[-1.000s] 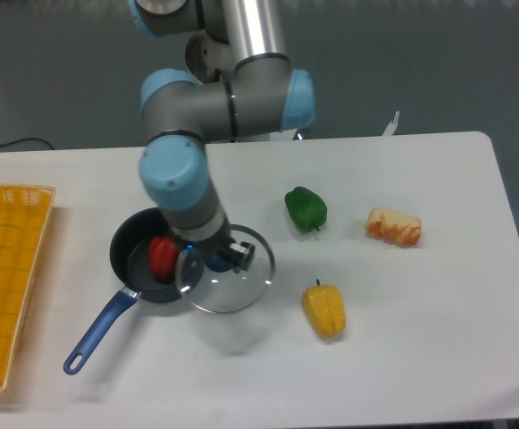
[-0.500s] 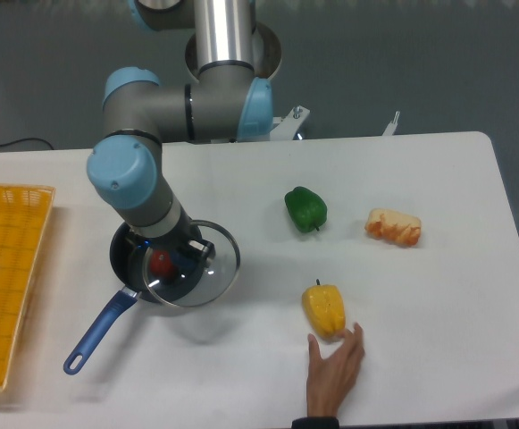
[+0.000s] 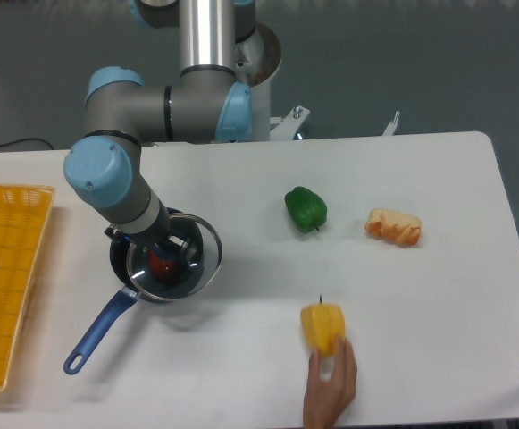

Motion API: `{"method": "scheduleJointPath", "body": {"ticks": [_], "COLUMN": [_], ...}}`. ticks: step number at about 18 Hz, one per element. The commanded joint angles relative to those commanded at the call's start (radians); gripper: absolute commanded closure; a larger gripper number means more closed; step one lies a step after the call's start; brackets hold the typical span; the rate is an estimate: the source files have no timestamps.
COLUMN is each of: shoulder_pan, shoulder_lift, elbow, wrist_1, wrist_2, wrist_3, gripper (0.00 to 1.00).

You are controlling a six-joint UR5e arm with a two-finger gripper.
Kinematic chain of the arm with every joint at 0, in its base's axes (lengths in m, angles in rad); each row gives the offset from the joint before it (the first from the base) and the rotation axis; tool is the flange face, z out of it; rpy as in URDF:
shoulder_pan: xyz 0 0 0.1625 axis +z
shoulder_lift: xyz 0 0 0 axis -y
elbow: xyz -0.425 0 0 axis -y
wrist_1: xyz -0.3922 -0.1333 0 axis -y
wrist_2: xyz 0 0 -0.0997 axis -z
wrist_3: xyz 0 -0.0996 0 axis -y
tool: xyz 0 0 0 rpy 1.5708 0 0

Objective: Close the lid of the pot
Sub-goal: 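Carry the glass lid over the saucepan and lower it onto the rim, then press the lid down to seat it on the saucepan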

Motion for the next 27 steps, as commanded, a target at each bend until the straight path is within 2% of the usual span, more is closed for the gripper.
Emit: {"method": "scheduleJointPath", "body": {"ticks": [27], "shoulder_pan": [-0.031], "shoulder_lift": [0.000], "elbow": [-0.020], "wrist_1": [0.002], "wrist_2": [-0.003], "wrist_3": [0.000], "gripper": [0.41]}}
